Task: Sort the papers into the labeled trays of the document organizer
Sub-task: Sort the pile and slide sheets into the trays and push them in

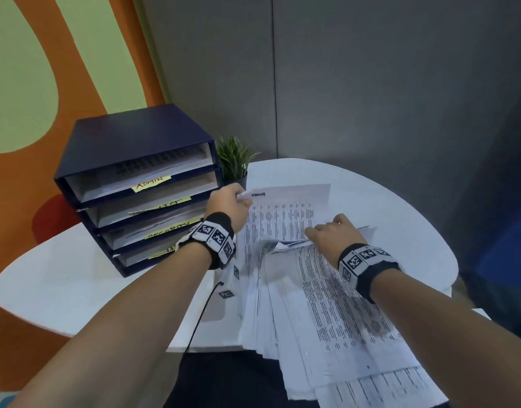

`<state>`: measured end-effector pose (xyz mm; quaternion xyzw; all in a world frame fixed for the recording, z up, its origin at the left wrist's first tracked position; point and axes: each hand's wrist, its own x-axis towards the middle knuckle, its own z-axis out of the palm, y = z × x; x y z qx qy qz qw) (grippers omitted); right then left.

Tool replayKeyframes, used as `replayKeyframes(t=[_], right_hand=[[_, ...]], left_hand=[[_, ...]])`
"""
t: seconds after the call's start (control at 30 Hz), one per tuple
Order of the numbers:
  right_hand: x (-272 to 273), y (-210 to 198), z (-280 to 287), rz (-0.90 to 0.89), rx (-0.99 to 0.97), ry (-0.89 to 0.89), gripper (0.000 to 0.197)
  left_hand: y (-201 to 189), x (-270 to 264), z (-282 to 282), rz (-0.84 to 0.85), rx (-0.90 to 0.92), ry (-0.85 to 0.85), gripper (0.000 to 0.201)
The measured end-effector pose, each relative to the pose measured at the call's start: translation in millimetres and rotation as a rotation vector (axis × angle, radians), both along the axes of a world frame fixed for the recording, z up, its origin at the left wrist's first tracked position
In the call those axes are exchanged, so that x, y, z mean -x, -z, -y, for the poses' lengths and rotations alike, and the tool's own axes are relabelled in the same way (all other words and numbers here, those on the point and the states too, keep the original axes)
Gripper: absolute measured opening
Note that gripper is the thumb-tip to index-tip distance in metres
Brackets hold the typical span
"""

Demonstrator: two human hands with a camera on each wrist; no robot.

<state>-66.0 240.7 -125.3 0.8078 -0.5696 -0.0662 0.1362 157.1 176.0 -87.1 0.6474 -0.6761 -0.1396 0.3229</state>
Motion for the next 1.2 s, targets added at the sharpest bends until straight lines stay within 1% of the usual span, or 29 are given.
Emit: replayKeyframes(t=[0.07, 0.13, 0.23, 0.3, 0.33, 0.37, 0.43, 0.47, 0.5, 0.63, 0.7, 0.73, 0.8, 0.83, 0.93, 1.0, 1.03, 1.1, 1.13, 1.2], right_hand=[[-3.2, -0.5, 2.5, -0.031, -0.028, -0.017, 0.025], [-7.1, 0.6, 6.6, -0.060, -0.055, -0.035, 0.021], [-14.4, 5.4, 18.3, -0.073, -0.077, -0.025, 0.020], [-21.2, 8.9, 27.7, -0.041, -0.076, 0.006, 0.025], [-24.3, 12.0, 32.6, -0.005, -0.079, 0.029, 0.030], [-25.9, 14.5, 36.3, 0.036, -0.071, 0.056, 0.040], [-26.9, 19.3, 44.1, 0.115, -0.020, 0.101, 0.067], [-25.8, 19.6, 47.0, 0.151, -0.005, 0.124, 0.075], [-24.4, 18.2, 49.1, 0.194, -0.002, 0.141, 0.076], [3.0, -2.9, 47.5, 0.287, -0.007, 0.168, 0.044], [24.0, -13.9, 39.1, 0.334, 0.014, 0.227, 0.035], [36.7, -17.1, 34.9, 0.372, 0.004, 0.289, 0.031], [60.3, -24.6, 24.3, 0.447, -0.059, 0.429, 0.027], [71.5, -26.8, 19.3, 0.449, -0.111, 0.477, 0.027], [88.8, -32.5, 8.5, 0.412, -0.294, 0.589, 0.029], [92.8, -30.3, -1.1, 0.315, -0.343, 0.584, 0.024], [96.1, -24.6, -3.7, 0.310, -0.339, 0.567, 0.020], [99.9, -17.0, -8.2, 0.361, -0.336, 0.555, 0.017], [99.8, -13.9, -8.7, 0.381, -0.342, 0.550, 0.019], [96.9, -10.7, -12.3, 0.372, -0.350, 0.535, 0.018]], left_hand=[[-6.3, -2.9, -0.9, -0.031, 0.052, -0.032, 0.010], [-21.7, -5.5, -2.8, -0.093, 0.127, -0.059, 0.013], [-61.9, -8.5, -3.7, -0.169, 0.285, -0.044, 0.020], [-94.4, -9.6, -4.5, -0.238, 0.415, -0.030, 0.014], [-110.1, -10.3, -6.0, -0.258, 0.486, -0.029, 0.013], [-124.3, -10.1, -9.2, -0.269, 0.551, -0.023, 0.012], [-147.6, -10.2, -15.1, -0.301, 0.639, 0.009, 0.011], [-156.0, -9.9, -17.6, -0.326, 0.668, 0.027, 0.009], [-162.1, -10.2, -20.0, -0.346, 0.689, 0.037, 0.009], [-169.0, -8.0, -23.1, -0.402, 0.688, 0.043, 0.007], [-163.8, -7.4, -23.7, -0.424, 0.630, 0.025, 0.005], [-159.5, -6.6, -22.0, -0.427, 0.583, 0.018, 0.004], [-145.5, -2.4, -16.7, -0.437, 0.446, -0.001, 0.007], [-136.5, 1.8, -14.0, -0.419, 0.360, -0.014, 0.011], [-95.2, 14.1, -5.4, -0.236, 0.108, -0.046, 0.027], [-55.0, 25.2, -6.8, -0.199, -0.030, -0.030, 0.027], [-32.5, 28.6, -8.5, -0.175, -0.090, -0.017, 0.025], [10.2, 34.6, -13.5, -0.120, -0.199, 0.016, 0.022], [28.0, 35.3, -14.7, -0.093, -0.240, 0.030, 0.026], [49.3, 35.4, -16.9, 0.030, -0.303, 0.056, 0.033]])
